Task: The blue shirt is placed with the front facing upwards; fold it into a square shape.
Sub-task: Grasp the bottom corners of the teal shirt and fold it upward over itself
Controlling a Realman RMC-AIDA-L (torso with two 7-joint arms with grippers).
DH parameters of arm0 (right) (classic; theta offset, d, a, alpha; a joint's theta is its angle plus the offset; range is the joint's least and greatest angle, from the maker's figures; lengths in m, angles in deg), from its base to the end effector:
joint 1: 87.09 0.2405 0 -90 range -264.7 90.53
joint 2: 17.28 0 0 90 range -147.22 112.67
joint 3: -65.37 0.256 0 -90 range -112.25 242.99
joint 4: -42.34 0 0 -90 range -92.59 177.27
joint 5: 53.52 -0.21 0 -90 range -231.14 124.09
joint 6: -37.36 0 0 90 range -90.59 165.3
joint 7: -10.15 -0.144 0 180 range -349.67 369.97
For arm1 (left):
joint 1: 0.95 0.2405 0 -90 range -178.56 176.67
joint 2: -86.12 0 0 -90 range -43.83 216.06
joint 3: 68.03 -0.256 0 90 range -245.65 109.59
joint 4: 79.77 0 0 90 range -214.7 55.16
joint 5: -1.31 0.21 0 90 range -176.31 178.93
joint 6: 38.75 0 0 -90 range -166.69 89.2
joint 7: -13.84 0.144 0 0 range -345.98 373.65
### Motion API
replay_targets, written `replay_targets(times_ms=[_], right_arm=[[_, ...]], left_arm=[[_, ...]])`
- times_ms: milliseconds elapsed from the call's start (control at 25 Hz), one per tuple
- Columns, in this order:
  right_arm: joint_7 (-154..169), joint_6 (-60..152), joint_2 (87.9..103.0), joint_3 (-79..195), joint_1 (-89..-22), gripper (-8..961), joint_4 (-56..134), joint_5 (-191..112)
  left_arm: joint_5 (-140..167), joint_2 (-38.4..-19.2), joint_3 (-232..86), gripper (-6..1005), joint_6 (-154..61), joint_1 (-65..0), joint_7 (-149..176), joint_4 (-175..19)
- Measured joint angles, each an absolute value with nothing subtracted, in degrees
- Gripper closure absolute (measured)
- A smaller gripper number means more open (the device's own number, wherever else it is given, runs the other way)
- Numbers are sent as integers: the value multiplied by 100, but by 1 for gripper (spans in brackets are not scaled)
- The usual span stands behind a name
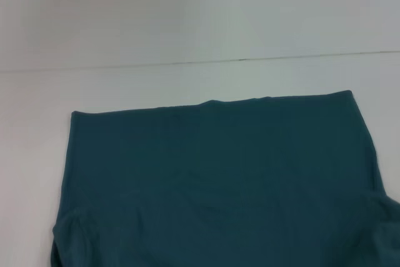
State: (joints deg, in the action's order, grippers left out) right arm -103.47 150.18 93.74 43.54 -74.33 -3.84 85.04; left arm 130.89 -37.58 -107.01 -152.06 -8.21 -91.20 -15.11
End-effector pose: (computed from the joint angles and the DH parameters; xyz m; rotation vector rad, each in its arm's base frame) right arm 0.3764 0.1850 0.0908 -2.3709 1.8702 0.4580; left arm -0.3185 0.1853 0.0326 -2.7523 -1.4113 -0.4226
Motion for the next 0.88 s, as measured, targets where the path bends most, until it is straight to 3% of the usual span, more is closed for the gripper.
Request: replay_targets(times_ms=[280, 320, 480, 880], right_arm=[[-10800, 14500, 9019, 4525, -6434, 838, 109, 8511], [-10914, 14288, 8990, 4517, -6301, 838, 168, 8519], [-11206, 13650, 8948, 4446, -5852, 834, 360, 8550], [-11608, 12450, 9019, 4009, -5149, 825, 635, 8571]], left_arm=[[13333, -3225, -10318, 986, -14918, -2043, -9681, -2322], [13391, -3042, -10124, 986, -14748, -2372, -9746, -2681], [13693, -2745, -9879, 985, -14158, -3013, -9840, -3301], [14087, -2564, -10156, 986, -12845, -3926, -9934, -3933]])
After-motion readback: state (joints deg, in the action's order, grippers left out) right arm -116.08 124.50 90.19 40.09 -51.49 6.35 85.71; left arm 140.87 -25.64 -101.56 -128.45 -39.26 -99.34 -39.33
